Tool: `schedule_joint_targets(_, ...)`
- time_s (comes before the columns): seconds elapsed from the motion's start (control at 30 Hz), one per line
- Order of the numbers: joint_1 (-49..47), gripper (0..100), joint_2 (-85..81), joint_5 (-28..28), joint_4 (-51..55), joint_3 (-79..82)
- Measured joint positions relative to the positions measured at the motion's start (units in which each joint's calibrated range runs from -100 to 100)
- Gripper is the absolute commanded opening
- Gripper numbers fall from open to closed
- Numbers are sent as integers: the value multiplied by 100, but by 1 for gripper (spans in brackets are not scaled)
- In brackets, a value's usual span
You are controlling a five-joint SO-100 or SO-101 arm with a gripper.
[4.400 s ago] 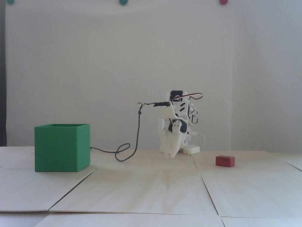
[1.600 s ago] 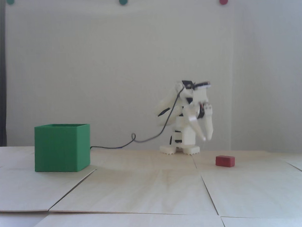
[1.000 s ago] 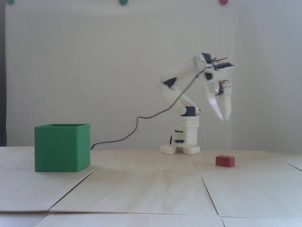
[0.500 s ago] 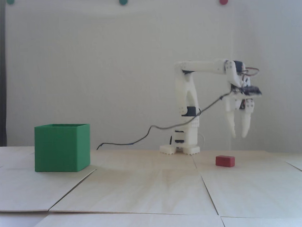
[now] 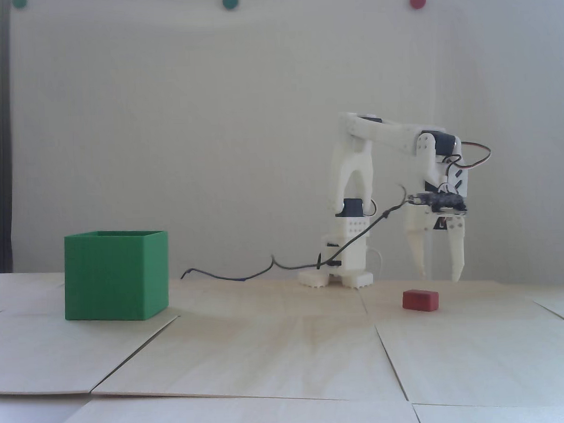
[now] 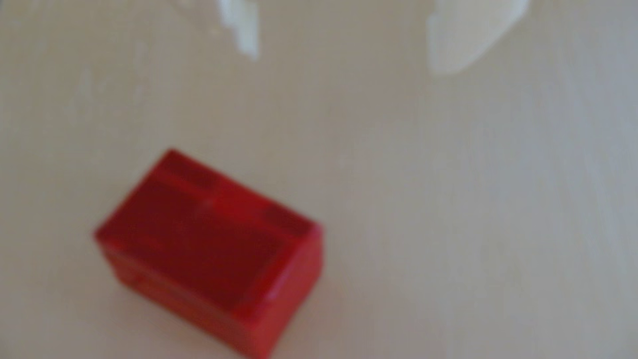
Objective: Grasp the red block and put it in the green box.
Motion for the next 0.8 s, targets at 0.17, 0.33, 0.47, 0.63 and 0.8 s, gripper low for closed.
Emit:
schedule_joint_targets(0.17,84,18,0,-396,0,0)
schedule_joint_targets(0.33,168,18,0,-606,0,0)
schedule_joint_targets(0.47,436,18,0,-694,0,54)
schedule_joint_targets(0.63,856,18,0,-771,0,206)
schedule_joint_targets(0.8,1284,18,0,-1012,0,206)
